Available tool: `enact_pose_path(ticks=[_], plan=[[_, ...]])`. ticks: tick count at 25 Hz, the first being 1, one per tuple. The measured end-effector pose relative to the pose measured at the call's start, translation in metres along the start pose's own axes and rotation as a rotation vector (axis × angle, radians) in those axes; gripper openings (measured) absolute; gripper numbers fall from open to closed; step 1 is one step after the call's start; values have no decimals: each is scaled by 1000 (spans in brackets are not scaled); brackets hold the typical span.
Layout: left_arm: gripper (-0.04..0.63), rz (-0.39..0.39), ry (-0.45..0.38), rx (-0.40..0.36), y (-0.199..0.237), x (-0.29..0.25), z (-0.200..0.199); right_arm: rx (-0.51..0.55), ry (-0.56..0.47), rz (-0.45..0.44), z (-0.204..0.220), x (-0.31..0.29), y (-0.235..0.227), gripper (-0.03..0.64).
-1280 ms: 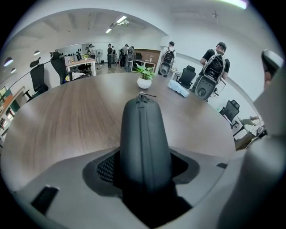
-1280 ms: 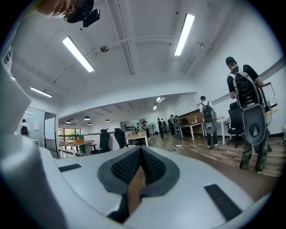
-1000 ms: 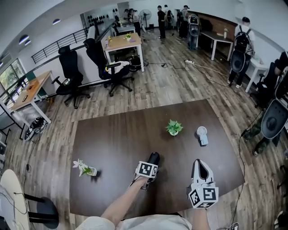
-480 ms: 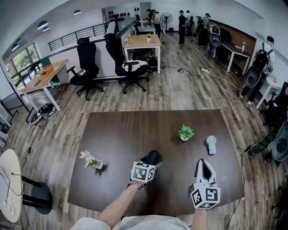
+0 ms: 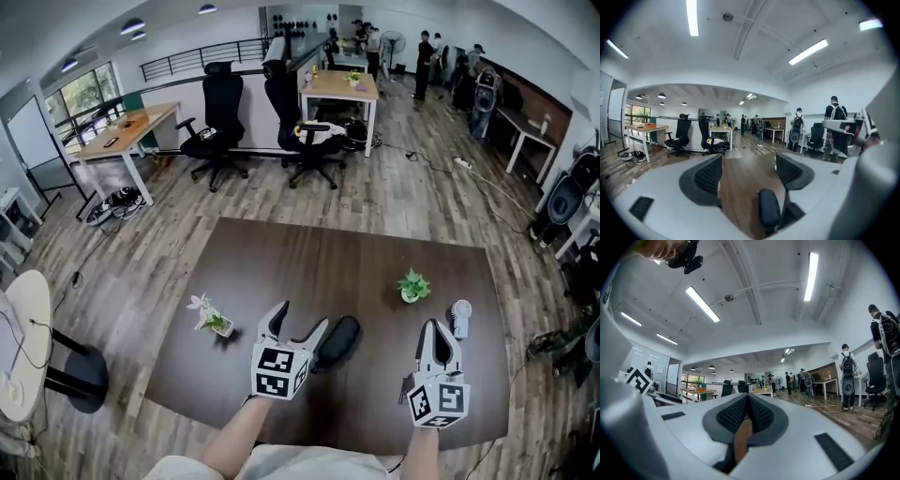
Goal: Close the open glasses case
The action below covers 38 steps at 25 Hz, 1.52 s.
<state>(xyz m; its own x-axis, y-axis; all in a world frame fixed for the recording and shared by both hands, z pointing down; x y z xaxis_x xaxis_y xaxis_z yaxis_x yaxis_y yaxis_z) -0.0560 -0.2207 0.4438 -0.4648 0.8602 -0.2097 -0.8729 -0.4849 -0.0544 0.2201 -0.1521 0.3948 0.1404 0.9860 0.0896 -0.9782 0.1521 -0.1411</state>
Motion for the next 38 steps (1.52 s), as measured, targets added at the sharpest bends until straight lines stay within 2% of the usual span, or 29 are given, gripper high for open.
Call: enact_pose_path(ticks=[5,9,12,26,29,33,38], plan=[[367,-112,-173,-67,20,43,-32,23,-8,-49,-7,-17,13,0],[359,-194,-247,-103,38,65,-36,49,-27,-66,-15,-24,21,0],[359,-217,-269,-61,45,71,-34,51,-36,-71,-17,-27,22,0],[355,-225,-271,-76,44,67,-38,45,-34,-55,-14,-22,19,0],[310,-225,-264,-79,43,66,-37,44,-33,-56,-13,-20,19,0],[212,-241,-242,-127,41,63,-35,45,-34,-60,-13,-20,21,0],[45,-244,-240,-129,40,64,-35,49,-35,-67,-14,-18,23,0]])
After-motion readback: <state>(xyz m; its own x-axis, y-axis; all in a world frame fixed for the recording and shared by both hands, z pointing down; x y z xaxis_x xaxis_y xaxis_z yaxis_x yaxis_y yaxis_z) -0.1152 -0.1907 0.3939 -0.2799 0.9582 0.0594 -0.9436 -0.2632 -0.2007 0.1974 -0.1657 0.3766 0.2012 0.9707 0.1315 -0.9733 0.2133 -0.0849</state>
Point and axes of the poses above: the fingertips, and each gripper's own axes: x backward along the fingers, y to its left, z out of its underside, the point moved 6 cm from there along x, backward along the fingers, and after that the axes turned 6 degrees about -x, right-handed, at the moved point
